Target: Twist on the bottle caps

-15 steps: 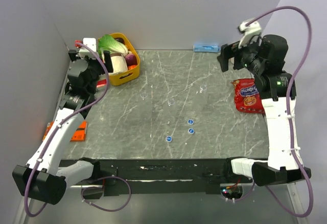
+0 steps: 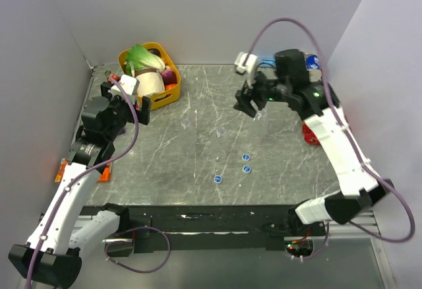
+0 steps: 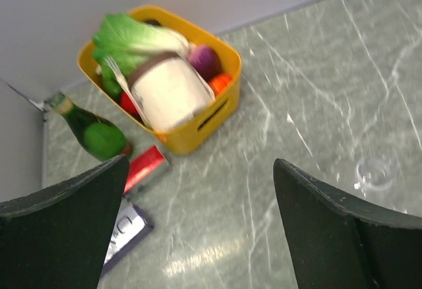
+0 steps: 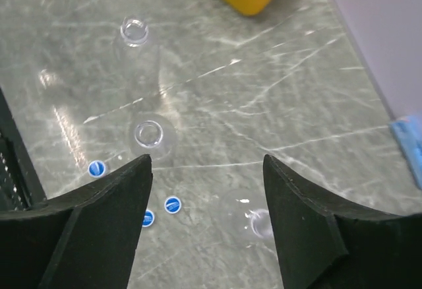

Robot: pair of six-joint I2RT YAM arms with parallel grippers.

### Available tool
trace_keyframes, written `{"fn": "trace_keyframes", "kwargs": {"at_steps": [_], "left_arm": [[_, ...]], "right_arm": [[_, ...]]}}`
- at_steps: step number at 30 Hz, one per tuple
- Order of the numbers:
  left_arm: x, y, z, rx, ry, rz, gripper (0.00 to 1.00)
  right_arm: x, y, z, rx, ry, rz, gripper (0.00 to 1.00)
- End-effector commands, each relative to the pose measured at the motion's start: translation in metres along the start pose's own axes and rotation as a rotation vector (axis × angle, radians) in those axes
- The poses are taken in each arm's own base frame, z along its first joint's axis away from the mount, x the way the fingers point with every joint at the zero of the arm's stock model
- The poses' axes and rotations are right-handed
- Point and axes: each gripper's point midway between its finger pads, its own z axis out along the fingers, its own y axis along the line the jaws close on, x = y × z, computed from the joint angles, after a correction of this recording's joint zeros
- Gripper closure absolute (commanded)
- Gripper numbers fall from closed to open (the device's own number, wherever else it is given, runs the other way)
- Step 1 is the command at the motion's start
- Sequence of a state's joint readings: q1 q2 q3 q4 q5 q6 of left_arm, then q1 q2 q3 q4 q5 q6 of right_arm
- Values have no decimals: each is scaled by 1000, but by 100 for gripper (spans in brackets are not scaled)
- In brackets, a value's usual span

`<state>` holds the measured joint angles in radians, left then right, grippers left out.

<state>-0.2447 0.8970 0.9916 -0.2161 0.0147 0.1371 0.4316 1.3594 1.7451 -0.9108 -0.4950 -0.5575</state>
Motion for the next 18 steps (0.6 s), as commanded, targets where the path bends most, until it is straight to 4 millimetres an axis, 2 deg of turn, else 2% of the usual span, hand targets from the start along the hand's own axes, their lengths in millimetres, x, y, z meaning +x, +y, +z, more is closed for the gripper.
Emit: {"fn": "trace_keyframes", "kwargs": {"at_steps": [1,5,6,9,18], "left_arm": [[16,-13,-11,100,39,7,4],[21,-10,-20,107,44,-47,4],[26,-7,-20,94,53,-56,4],[29,2,-23,63,55,-78,4],[30,2,-25,72,43,-100,4]], "right_arm": [[17,18,29,-100,82,-27,27],[35,28,53,-145,146,-49,25],[45,30,64,-159,186,-44,24],[64,38,80,-185,253,-40,23],[86,40,108,-191,334,-43,25]]}}
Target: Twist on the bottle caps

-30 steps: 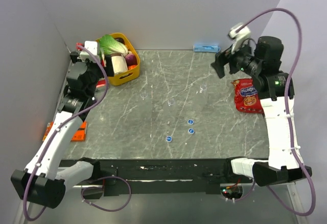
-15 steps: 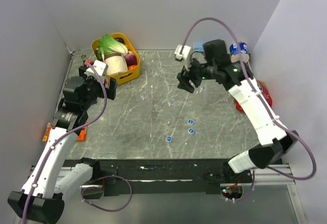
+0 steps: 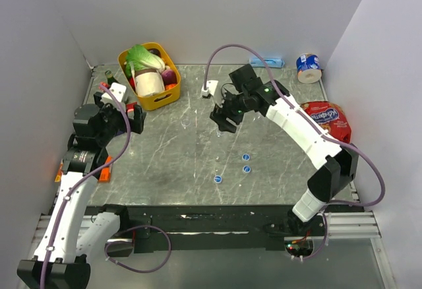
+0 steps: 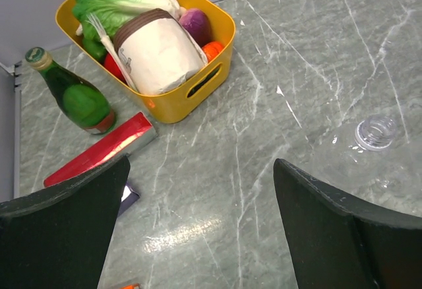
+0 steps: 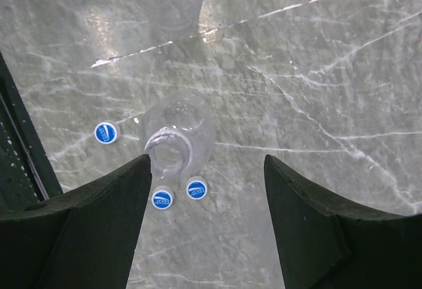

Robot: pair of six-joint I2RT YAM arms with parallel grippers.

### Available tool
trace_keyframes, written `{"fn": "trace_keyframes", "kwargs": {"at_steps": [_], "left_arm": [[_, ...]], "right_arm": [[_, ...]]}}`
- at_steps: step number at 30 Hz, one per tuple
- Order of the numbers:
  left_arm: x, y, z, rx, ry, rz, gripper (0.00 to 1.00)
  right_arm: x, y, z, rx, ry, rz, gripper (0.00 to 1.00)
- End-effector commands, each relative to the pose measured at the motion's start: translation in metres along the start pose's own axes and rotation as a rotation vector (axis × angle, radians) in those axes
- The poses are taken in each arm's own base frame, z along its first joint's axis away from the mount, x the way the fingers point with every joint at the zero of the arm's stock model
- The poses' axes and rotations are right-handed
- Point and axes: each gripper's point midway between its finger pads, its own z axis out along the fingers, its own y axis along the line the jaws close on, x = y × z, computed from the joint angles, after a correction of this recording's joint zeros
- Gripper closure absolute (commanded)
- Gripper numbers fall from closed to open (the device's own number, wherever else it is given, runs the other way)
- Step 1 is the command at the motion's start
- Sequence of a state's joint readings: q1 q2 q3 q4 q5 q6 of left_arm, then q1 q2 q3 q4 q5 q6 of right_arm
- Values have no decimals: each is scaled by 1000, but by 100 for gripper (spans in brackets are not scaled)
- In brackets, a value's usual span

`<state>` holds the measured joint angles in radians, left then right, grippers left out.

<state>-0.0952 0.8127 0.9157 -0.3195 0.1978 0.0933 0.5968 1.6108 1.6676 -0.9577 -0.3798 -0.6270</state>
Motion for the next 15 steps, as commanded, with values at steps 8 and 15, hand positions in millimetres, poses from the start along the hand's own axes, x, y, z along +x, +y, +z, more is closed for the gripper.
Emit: {"fn": "trace_keyframes", "kwargs": {"at_steps": [8,15], "left_arm": [[-5,-3,-1,24,-40,-26,4],[-1,-4,2,34,-36,-34,4]], "right_arm": [[9,0,24,-21,71,-11,32],[10,5,25,-35,83,-22,75]]}}
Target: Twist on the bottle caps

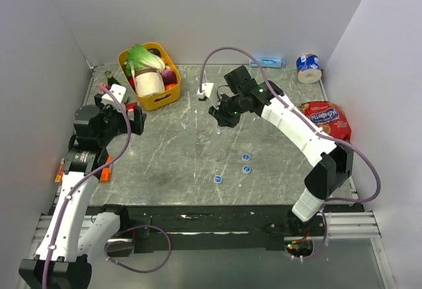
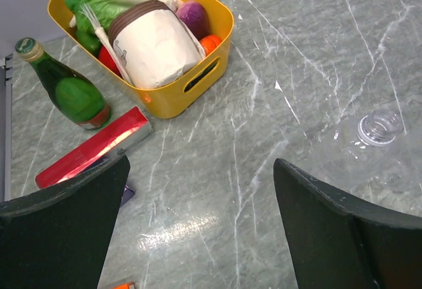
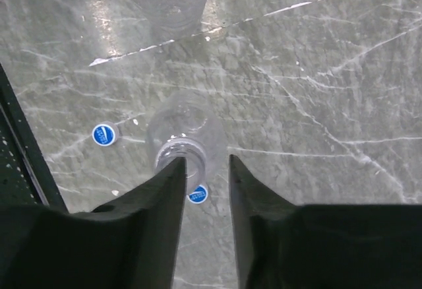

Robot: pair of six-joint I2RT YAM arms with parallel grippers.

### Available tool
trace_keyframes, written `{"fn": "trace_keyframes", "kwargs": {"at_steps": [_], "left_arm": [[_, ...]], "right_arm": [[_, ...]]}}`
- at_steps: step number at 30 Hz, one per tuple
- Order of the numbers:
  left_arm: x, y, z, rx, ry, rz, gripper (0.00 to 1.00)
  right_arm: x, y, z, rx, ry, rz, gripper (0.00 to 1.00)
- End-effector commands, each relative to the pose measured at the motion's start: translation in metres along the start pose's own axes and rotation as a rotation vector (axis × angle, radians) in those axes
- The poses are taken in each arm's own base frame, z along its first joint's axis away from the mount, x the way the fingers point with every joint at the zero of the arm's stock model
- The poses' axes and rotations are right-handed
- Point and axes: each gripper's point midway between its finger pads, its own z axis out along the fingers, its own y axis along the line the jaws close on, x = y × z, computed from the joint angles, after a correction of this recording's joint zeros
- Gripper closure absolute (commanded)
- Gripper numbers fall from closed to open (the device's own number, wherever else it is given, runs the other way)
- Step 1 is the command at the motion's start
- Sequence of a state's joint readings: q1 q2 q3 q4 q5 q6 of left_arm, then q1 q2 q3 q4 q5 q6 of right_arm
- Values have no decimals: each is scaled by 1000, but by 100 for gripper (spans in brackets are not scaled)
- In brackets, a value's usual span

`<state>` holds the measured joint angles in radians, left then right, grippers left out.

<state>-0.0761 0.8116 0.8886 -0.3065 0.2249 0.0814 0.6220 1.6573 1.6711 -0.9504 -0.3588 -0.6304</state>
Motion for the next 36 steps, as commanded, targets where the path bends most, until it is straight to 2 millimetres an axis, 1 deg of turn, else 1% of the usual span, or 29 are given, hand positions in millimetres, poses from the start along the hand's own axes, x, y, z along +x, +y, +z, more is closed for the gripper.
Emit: {"fn": "trace_keyframes", "kwargs": {"at_steps": [1,2,3,4,5,6,7,8,10,11,12,13,14,15,16,17,18,19,20,23,24,25,26,27,28,31,33,36], "left_arm": [[-10,-8,1,46,-46,-15,4],[-12,-12,1,73,-49,0,3],[-12,-16,0,104,-49,12,3],[-12,-22,0,141,-49,26,2],[-15,-38,-4,236,-68,56,2],[-16,-48,-8,289,-83,63,3],[-25,-60,-12,351,-137,83,4],[-24,-78,-23,448,-173,96,4],[-33,-97,-34,542,-240,104,4],[-32,-104,-36,582,-244,102,4],[-32,-117,-41,649,-246,103,4],[-29,-123,-38,679,-219,86,4],[-37,-129,-40,704,-224,92,4],[-38,-143,-42,753,-221,98,4],[-39,-151,-40,779,-213,101,4],[-47,-159,-43,803,-232,115,4],[-50,-175,-47,847,-239,124,4],[-50,-183,-44,860,-233,122,4],[-54,-188,-43,871,-243,126,4],[-54,-198,-32,876,-241,128,4],[-54,-205,-33,901,-247,138,4],[-52,-209,-27,901,-238,143,4],[-52,-215,-26,911,-237,146,4],[-53,-217,-23,910,-239,148,4],[-50,-219,-16,904,-226,153,4],[-46,-227,-10,915,-218,180,4],[-46,-233,-9,931,-221,197,4],[-41,-243,-7,957,-208,242,4]], "right_arm": [[8,5,4,-26,59,-9,80],[7,7,1,-34,67,-8,84],[-1,5,-8,-27,50,-14,91],[-5,6,-14,-28,44,-21,93],[-3,12,-24,-40,60,-22,95],[-10,12,-36,-29,40,-33,97],[-12,15,-45,-32,35,-41,99],[-12,23,-60,-45,31,-43,99],[-24,33,-82,-62,-18,-69,100],[-33,36,-97,-52,-53,-83,100],[-30,43,-105,-74,-38,-74,100],[-31,47,-111,-84,-42,-73,100],[-38,48,-121,-72,-61,-75,100],[-38,51,-128,-75,-59,-68,100],[-42,52,-132,-70,-72,-62,100],[-51,52,-144,-45,-106,-75,100],[-56,51,-148,-29,-123,-80,100],[-60,50,-152,-17,-133,-75,100],[-70,51,-160,-5,-164,-92,100],[-82,56,-171,3,-196,-108,100],[-84,58,-173,7,-205,-112,100],[-87,58,-175,12,-216,-115,100],[-89,62,-178,10,-230,-125,100],[-89,64,-179,8,-235,-130,100],[-91,65,-181,11,-244,-140,100],[-92,73,-187,6,-258,-161,100],[-94,75,-190,6,-273,-163,100],[-98,78,-197,15,-302,-174,100]]}}
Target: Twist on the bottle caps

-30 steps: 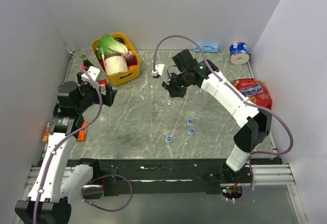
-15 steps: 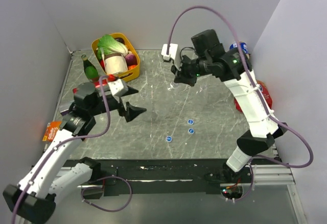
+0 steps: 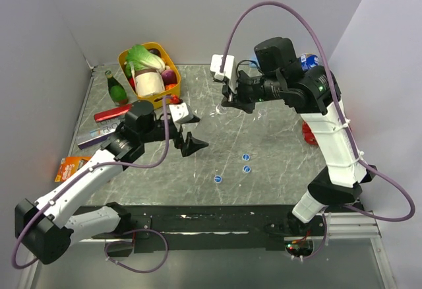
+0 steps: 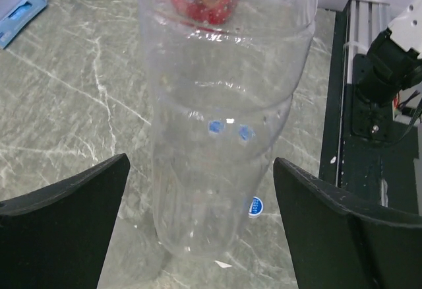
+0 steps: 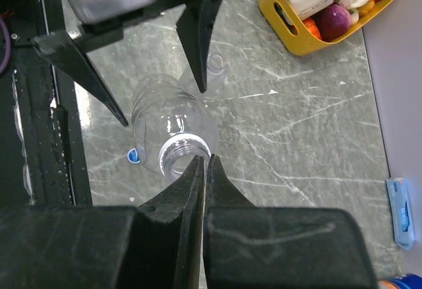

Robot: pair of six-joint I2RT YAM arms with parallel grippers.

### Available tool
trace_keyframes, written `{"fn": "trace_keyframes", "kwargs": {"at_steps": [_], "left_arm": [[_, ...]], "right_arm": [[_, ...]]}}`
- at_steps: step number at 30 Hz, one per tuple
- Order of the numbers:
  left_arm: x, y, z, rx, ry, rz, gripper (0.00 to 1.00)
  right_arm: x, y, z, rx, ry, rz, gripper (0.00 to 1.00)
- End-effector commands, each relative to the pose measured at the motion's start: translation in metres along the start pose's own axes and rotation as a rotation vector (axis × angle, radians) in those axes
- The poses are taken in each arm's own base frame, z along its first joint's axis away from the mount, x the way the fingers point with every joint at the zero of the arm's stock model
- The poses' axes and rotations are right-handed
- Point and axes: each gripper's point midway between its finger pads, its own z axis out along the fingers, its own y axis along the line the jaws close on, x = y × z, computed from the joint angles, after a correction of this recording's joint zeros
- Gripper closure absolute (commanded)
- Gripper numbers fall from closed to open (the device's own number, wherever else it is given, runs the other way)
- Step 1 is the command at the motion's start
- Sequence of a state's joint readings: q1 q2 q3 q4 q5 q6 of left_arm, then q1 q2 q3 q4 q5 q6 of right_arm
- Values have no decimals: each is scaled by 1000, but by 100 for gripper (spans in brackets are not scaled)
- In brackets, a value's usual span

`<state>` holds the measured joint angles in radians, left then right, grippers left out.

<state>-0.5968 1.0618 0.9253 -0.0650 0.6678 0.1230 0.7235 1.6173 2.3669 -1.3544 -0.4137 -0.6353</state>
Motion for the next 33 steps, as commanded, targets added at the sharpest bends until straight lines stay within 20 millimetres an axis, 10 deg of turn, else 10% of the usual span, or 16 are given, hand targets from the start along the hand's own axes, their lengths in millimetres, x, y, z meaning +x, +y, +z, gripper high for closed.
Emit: {"fn": "trace_keyframes", "kwargs": {"at_steps": [1,17,20,26,28,33], "left_arm": [[-31,-2,9,21,-52,142,4],[-25,-17,16,109,-34,176,33],[-32,-16,12,82,-47,178,42],[-64,-6,-17,-32,-107,176,50],[-78,0,-32,-86,-129,172,68],[-114,37,-84,-342,-225,130,99]], "right_arm": [[2,28,-32,-37,-2,16,100],[-7,42,-30,-82,-27,4,97],[-12,27,-37,17,-47,11,54],[-31,-26,-115,410,-316,47,10],[-35,-36,-127,458,-360,46,7],[20,-18,-68,260,-184,59,5]]}}
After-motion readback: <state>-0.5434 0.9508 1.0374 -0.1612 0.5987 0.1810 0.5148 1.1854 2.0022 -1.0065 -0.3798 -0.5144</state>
